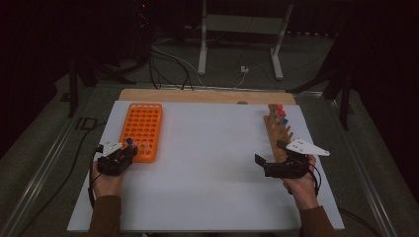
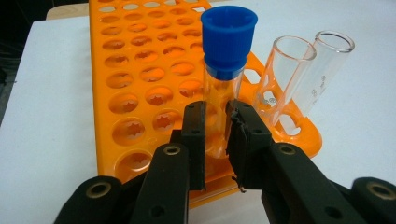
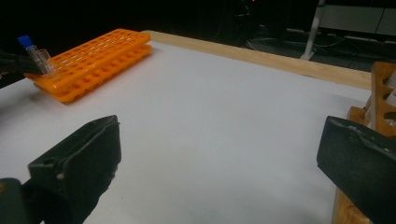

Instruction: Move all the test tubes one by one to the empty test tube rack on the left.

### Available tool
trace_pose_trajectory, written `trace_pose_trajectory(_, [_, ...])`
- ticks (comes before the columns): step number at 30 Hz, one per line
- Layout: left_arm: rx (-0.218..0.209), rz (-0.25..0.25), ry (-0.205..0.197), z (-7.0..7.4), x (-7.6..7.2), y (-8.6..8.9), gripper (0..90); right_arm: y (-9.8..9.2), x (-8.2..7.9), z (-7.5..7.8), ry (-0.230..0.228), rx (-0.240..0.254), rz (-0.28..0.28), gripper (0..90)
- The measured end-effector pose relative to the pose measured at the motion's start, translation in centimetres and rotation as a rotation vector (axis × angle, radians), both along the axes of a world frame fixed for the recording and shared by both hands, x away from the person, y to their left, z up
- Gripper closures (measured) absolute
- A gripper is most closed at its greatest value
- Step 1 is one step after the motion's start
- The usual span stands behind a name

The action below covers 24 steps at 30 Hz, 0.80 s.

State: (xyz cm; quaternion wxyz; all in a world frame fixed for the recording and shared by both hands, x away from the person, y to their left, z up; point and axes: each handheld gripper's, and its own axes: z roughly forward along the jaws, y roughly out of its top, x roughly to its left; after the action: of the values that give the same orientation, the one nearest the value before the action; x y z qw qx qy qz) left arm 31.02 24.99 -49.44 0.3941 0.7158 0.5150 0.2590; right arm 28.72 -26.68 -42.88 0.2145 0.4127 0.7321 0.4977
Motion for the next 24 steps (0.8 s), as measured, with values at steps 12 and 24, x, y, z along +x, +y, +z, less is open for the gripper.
trace_pose_trajectory(12, [-0.071, 0.022, -0.063, 1.8, -1.4, 0.8, 61.3, -0.3, 0.0, 0.1, -0.003, 0.006, -0.006, 0.0])
trace_pose_trajectory(24, [-0.161, -0.047, -0.174, 4.5, -2.8, 0.1, 28.7, -0.4, 0.2, 0.4, -0.01, -0.005, -0.019, 0.0])
